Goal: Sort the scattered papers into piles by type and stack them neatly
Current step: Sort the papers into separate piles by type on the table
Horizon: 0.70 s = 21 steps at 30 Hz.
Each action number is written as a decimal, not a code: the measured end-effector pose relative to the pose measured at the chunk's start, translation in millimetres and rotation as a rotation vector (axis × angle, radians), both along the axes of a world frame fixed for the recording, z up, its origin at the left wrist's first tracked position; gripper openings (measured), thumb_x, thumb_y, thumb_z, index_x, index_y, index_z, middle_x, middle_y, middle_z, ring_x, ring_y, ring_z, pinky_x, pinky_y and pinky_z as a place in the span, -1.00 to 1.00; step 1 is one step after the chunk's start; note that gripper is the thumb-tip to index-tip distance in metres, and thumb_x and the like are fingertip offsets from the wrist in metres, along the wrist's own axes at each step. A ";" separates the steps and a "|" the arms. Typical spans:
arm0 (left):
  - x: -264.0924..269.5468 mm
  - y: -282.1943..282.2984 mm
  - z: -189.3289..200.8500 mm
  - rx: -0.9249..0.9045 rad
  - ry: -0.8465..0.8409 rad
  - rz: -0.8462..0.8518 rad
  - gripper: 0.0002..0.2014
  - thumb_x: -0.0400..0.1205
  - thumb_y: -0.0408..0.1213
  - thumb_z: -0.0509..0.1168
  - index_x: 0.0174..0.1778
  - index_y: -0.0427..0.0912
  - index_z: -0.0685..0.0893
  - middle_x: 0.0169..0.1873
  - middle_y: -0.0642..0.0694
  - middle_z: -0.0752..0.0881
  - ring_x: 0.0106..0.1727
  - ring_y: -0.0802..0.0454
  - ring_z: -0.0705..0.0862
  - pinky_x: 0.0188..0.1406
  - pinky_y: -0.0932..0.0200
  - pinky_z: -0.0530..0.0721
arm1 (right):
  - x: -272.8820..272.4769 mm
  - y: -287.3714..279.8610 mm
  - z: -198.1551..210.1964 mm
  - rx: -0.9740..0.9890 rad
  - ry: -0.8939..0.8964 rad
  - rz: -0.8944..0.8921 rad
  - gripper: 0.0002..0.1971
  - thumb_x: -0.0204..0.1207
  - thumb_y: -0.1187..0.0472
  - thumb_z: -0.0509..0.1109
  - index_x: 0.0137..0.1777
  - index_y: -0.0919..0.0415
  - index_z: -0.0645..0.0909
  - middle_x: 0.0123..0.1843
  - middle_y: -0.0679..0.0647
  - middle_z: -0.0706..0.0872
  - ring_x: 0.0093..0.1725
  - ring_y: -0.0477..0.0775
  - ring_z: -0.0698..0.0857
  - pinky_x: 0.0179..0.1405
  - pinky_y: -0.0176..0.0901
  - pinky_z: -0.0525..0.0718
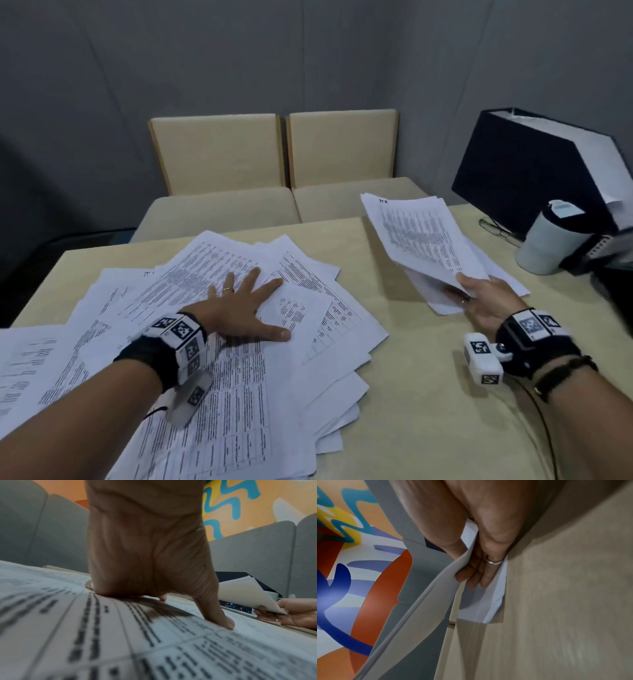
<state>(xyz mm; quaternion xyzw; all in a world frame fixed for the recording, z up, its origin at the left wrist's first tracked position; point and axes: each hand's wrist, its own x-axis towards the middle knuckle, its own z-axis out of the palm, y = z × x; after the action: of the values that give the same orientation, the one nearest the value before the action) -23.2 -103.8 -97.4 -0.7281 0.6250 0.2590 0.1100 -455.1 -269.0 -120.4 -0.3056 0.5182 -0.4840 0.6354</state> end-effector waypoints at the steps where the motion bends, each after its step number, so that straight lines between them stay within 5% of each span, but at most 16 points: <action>1: 5.9 3.4 -0.5 0.004 0.000 0.008 0.26 0.20 0.79 0.24 0.68 0.58 -0.37 0.75 0.11 -0.52 0.77 -0.38 -0.47 0.67 -0.60 -0.32 | -4.4 0.0 0.5 0.004 0.017 -0.016 -0.75 0.72 0.45 0.35 0.34 0.54 0.62 0.41 0.36 0.73 0.38 0.40 0.72 -0.02 0.09 0.89; 5: 22.2 15.5 0.0 0.004 0.009 0.008 0.25 0.21 0.79 0.23 0.69 0.57 -0.36 0.76 0.10 -0.51 0.77 -0.38 -0.47 0.67 -0.60 -0.32 | -7.0 12.6 13.5 -0.044 0.167 -0.025 -0.70 0.72 0.39 0.39 0.41 0.47 0.61 0.35 0.31 0.75 0.32 0.37 0.74 -0.17 0.02 0.88; 8: 24.2 18.3 3.2 0.001 0.000 0.018 0.28 0.19 0.80 0.22 0.71 0.53 -0.35 0.76 0.06 -0.52 0.76 -0.38 -0.48 0.65 -0.64 -0.33 | 14.5 27.5 31.0 -0.109 0.281 0.095 -0.73 0.74 0.31 0.41 0.38 0.38 0.63 0.33 0.33 0.76 0.19 0.39 0.79 0.09 0.18 0.79; 11: 5.4 14.9 17.0 -0.155 0.002 0.013 0.31 0.25 0.82 0.10 0.82 0.26 -0.23 0.78 -0.02 -0.47 0.77 -0.30 -0.51 0.62 -0.61 -0.38 | 48.6 49.4 53.6 -0.177 0.232 0.218 -0.73 0.76 0.29 0.38 0.40 0.35 0.64 0.20 0.24 0.82 -0.06 0.19 0.86 -0.28 -0.02 0.80; 12: -6.3 11.6 25.6 -0.240 0.095 0.036 0.28 0.29 0.82 0.02 0.85 0.17 -0.12 0.82 -0.03 -0.33 0.81 -0.25 -0.38 0.68 -0.56 -0.30 | 60.5 55.7 59.2 -0.198 0.203 0.263 -0.71 0.76 0.29 0.37 0.43 0.35 0.64 0.26 0.23 0.83 0.07 0.19 0.88 -0.18 0.01 0.86; 14: -36.1 3.9 49.1 -0.316 0.468 0.147 0.11 0.45 0.73 -0.03 0.83 0.09 0.14 0.81 -0.07 0.14 0.79 -0.20 0.19 0.70 -0.34 0.19 | 81.1 66.5 65.2 -0.218 0.156 0.333 -0.68 0.76 0.29 0.36 0.46 0.37 0.63 0.34 0.24 0.82 0.30 0.27 0.81 0.13 0.11 0.81; 16: -61.7 -10.3 60.6 -0.290 0.898 0.291 -0.29 0.71 0.38 0.19 0.66 -0.02 0.47 0.58 -0.10 0.61 0.37 -0.15 0.72 0.33 -0.13 0.70 | 96.5 74.1 67.0 -0.232 0.117 0.377 -0.70 0.77 0.29 0.34 0.44 0.38 0.65 0.33 0.24 0.83 0.28 0.23 0.83 0.18 0.10 0.82; 17: -70.4 -17.7 63.3 -0.307 1.000 0.357 -0.52 0.78 0.10 0.29 0.52 -0.11 0.61 0.42 -0.20 0.74 0.15 -0.15 0.81 0.08 -0.05 0.83 | 101.3 74.0 67.9 -0.235 0.109 0.374 -0.71 0.78 0.27 0.33 0.42 0.37 0.66 0.30 0.22 0.84 0.22 0.17 0.85 0.11 0.04 0.84; 19: -80.1 -29.0 65.1 -0.411 0.996 0.427 -0.77 0.77 -0.35 0.32 0.32 -0.30 0.71 0.18 -0.36 0.81 -0.12 -0.15 0.79 -0.37 0.19 0.76 | 100.5 67.6 69.2 -0.254 0.175 0.341 -0.68 0.84 0.12 0.24 0.36 0.30 0.70 0.23 0.16 0.87 0.13 0.06 0.87 -0.01 -0.08 0.87; 21: -84.4 -36.2 62.0 -0.468 0.929 0.466 -0.81 0.74 -0.49 0.30 0.25 -0.40 0.69 -0.06 -0.33 0.77 -0.28 -0.05 0.66 -0.60 0.33 0.57 | 82.2 53.7 66.9 -0.311 0.434 0.338 -0.55 0.87 -0.07 0.11 0.33 0.21 0.72 0.19 0.09 0.87 0.19 0.07 0.83 0.17 -0.07 0.74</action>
<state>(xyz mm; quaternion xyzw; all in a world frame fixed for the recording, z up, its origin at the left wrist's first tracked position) -107.7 -140.0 -35.4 -0.6614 0.4714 0.4240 -0.4007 -372.9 -215.3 -53.5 -0.5771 0.5036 -0.3682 0.5271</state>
